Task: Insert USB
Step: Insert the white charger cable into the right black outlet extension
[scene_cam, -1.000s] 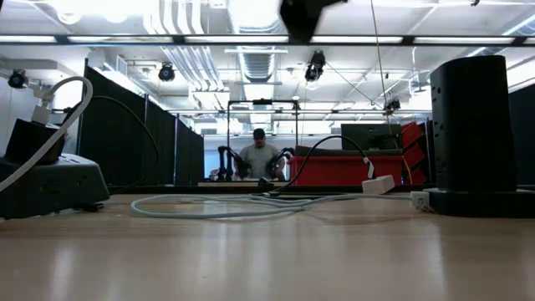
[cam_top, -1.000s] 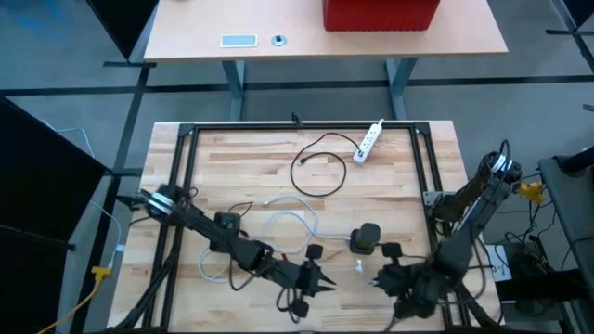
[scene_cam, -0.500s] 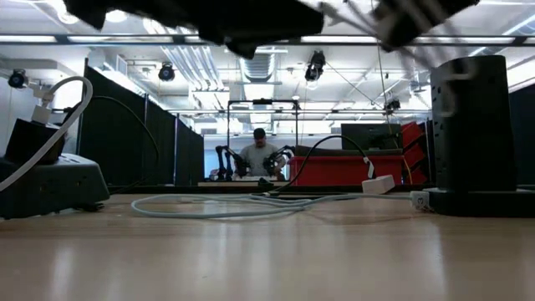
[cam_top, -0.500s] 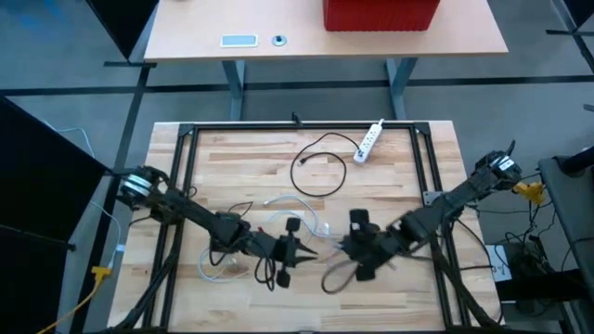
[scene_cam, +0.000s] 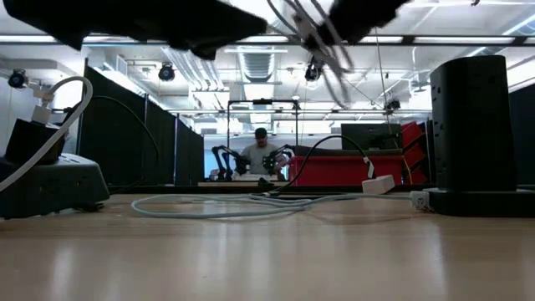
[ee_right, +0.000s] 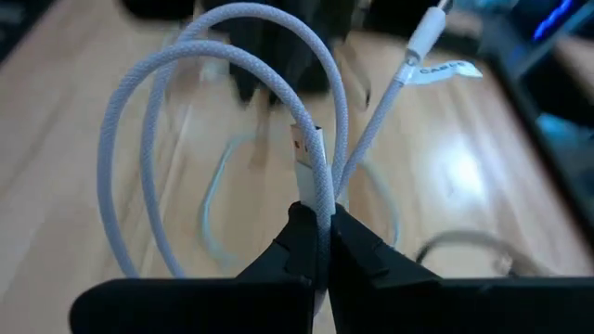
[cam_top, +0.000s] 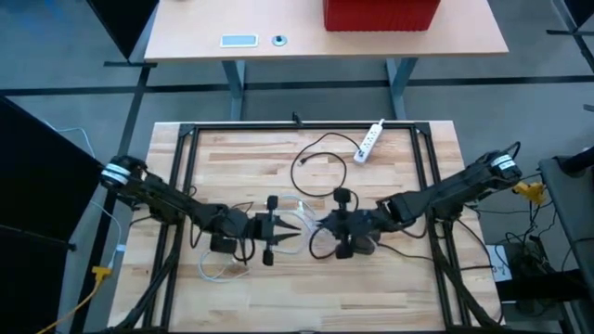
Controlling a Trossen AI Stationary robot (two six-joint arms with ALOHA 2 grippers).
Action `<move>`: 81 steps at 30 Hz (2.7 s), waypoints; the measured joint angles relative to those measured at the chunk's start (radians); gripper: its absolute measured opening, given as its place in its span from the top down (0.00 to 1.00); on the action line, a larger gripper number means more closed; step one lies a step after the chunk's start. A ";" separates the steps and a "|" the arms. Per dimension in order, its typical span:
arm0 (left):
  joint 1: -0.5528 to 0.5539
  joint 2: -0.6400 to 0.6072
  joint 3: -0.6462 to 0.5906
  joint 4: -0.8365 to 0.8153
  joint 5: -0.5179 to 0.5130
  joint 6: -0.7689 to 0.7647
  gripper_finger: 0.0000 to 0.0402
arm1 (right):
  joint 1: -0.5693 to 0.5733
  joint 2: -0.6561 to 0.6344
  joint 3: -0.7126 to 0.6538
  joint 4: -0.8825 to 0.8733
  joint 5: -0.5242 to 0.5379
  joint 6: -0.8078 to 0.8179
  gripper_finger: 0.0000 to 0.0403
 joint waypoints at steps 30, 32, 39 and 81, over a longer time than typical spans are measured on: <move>0.057 -0.179 -0.011 0.074 -0.071 0.237 0.90 | -0.066 0.066 -0.054 0.198 0.289 0.031 1.00; 0.066 -0.138 -0.005 0.076 -0.060 0.221 0.90 | -0.066 0.080 -0.054 0.225 0.289 0.020 1.00; 0.075 -0.073 -0.005 0.069 -0.185 0.204 0.90 | -0.053 0.076 -0.053 0.283 0.288 -0.022 1.00; 0.117 -0.072 -0.018 0.059 -0.049 0.106 0.72 | -0.037 0.076 -0.037 0.347 0.230 -0.085 1.00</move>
